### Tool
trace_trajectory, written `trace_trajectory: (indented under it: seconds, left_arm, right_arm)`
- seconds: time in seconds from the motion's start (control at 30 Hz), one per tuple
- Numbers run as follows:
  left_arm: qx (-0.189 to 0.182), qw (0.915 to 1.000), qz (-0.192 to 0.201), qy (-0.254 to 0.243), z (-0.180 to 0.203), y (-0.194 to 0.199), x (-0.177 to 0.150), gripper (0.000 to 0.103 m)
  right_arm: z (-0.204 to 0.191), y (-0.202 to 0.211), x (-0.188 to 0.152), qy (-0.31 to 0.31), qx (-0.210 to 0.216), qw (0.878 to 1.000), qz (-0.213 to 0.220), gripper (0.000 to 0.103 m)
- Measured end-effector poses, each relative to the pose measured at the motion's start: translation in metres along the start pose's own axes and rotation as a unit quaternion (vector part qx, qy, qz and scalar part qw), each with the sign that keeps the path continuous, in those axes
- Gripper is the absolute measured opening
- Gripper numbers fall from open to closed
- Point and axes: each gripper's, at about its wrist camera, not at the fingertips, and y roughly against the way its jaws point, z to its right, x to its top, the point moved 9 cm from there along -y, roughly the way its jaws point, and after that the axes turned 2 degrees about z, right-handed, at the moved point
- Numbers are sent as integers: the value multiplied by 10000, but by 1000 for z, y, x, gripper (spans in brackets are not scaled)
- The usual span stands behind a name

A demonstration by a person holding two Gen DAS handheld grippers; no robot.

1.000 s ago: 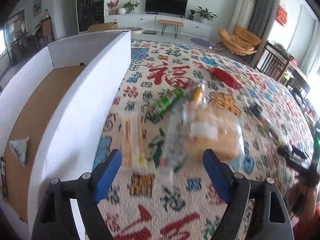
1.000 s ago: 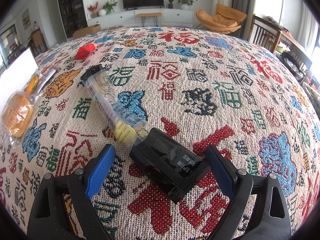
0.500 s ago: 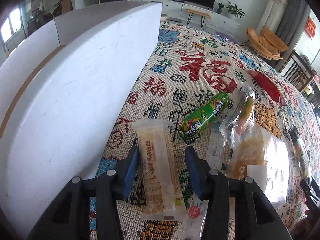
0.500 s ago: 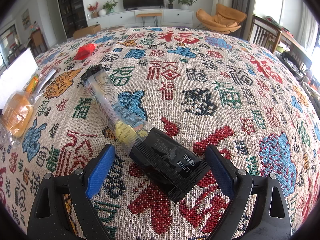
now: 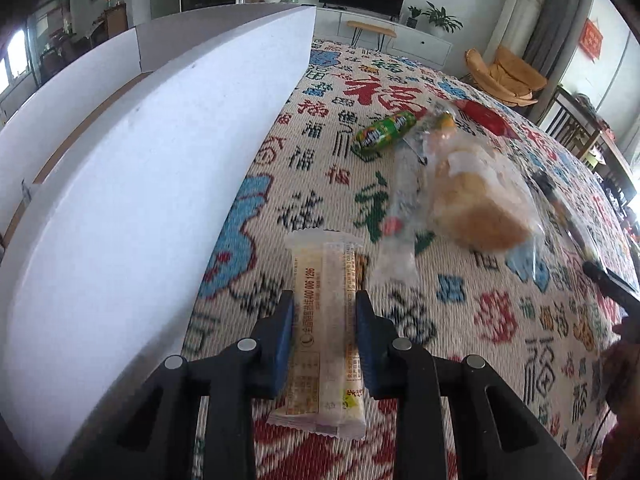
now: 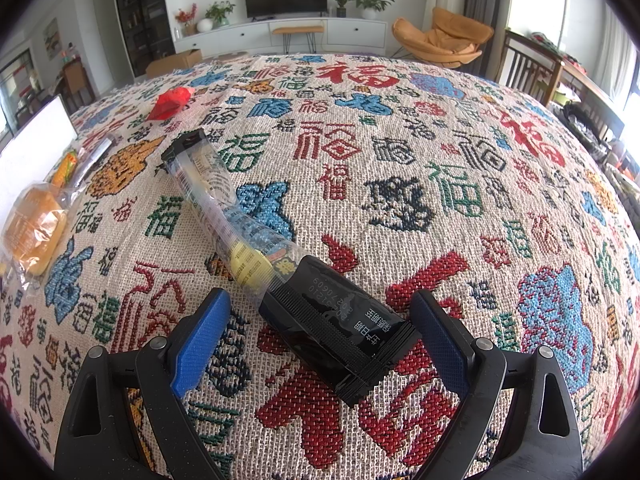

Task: Organize snacks
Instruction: 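Grasp the cream wrapped bread stick with the left tool, then carry the bread stick to the box with left tool while right tool carries snack stick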

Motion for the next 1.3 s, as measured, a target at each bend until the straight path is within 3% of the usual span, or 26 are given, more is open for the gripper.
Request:
trace_trajectory:
  seconds: [0.3, 0.4, 0.5, 0.57, 0.67, 0.73, 0.8, 0.87, 0.9, 1.0, 1.07, 1.13, 1.23, 1.3]
  left_arm:
    - [-292, 9993, 66, 203, 1, 21, -28, 28]
    - [-406, 9986, 85, 314, -3, 25, -30, 28]
    - [-410, 9987, 176, 243, -3, 26, -33, 28]
    - [-396, 9988, 203, 185, 1, 25, -32, 28]
    - [-547, 9981, 158, 246, 4, 28, -31, 28]
    - [-574, 9979, 181, 243, 5, 35, -30, 28]
    - [-655, 9973, 225, 254, 4, 47, -29, 28]
    - [-767, 9964, 279, 234, 6, 60, -28, 28]
    - [-817, 9959, 303, 232, 7, 65, -28, 28]
    - [-1074, 9932, 307, 315, 14, 76, -24, 28]
    - [-1323, 9898, 323, 415, 20, 86, -18, 28]
    - [-1587, 9849, 404, 556, 22, 102, -6, 28]
    - [-1822, 9781, 643, 777, 7, 131, 19, 28]
    - [-1750, 9756, 962, 910, -19, 158, 42, 28]
  right_arm:
    - [0, 0, 0, -15, 34, 10000, 1, 94]
    - [3, 4, 3, 133, 512, 9983, -236, 90]
    - [15, 20, 27, -531, 1236, 9906, -266, 90]
    - [4, 21, 48, -554, 1544, 9853, -469, 91]
    - [-43, 7, 67, 380, 1541, 9836, -854, 90]
    - [-71, -11, 71, 1114, 1231, 9808, -1024, 89]
    - [-79, -35, 64, 1510, 783, 9743, -1474, 88]
    - [-76, -46, 55, 1565, 542, 9693, -1815, 71]
    - [-72, -46, 50, 1493, 520, 9684, -1931, 41]
    - [-59, -33, 41, 1070, 763, 9695, -2067, 14]
    - [-52, -18, 39, 910, 806, 9730, -1961, 13]
    - [-61, 10, 48, 661, 1213, 9756, -1705, 13]
    - [-107, 66, 80, 450, 2005, 9716, -1173, 13]
    - [-161, 105, 105, 373, 2722, 9574, -885, 13]
